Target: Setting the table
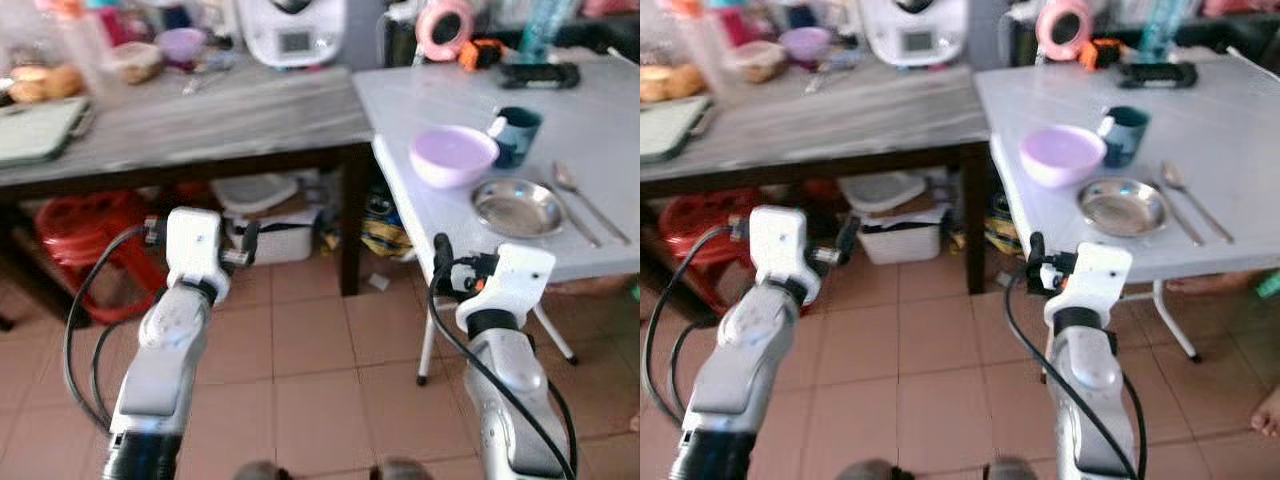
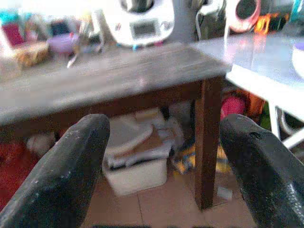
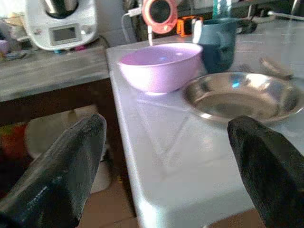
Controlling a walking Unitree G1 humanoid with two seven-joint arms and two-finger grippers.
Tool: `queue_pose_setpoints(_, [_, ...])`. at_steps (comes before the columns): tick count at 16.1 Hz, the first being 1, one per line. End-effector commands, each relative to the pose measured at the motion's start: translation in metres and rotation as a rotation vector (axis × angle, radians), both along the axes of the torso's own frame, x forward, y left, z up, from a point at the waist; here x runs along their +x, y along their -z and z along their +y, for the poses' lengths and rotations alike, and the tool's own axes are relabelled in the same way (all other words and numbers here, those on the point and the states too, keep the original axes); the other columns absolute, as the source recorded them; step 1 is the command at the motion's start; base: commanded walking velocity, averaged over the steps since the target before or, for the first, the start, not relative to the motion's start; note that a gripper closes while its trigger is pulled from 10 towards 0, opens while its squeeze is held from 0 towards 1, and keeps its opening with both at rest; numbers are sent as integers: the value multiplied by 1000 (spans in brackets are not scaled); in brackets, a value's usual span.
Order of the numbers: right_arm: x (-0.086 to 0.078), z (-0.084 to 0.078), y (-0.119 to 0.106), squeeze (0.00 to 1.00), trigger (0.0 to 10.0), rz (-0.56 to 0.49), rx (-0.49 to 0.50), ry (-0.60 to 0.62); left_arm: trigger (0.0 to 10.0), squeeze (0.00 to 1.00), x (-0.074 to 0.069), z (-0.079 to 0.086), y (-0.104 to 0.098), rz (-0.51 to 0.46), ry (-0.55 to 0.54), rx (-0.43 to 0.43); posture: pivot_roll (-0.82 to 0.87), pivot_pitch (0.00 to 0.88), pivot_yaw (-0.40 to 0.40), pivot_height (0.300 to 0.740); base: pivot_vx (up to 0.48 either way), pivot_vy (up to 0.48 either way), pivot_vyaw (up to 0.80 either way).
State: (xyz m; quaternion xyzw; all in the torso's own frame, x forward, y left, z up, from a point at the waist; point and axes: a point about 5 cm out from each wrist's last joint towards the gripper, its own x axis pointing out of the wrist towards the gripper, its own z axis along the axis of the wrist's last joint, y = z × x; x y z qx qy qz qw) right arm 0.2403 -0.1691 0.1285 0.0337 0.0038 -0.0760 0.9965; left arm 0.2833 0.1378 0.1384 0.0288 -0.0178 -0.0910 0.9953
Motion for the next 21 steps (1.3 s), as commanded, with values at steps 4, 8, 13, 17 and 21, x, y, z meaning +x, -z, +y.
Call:
queue_pose_setpoints(4, [-21,0,18,0,10000,98,54,9,10000,0,-22,15,16,27,8,130,-40,0,50,740,0,0,0])
queue_pose_setpoints(8, [-25,-5,34,0,10000,156,74,1,10000,0,-33,18,26,36,5,181,-19,0,65,740,0,0,0])
queue_pose_setpoints(13, [-23,-3,35,0,10000,140,23,10,10000,0,-23,9,24,7,61,173,-53,0,113,740,0,0,0])
queue_pose_setpoints(17, [-23,-3,33,0,10000,116,8,3,10000,0,-16,6,20,-24,62,163,-62,0,110,740,0,0,0])
queue_pose_setpoints(21, [-14,3,34,0,10000,110,-21,-39,10000,0,-19,7,23,-40,34,175,-2,0,37,740,0,0,0])
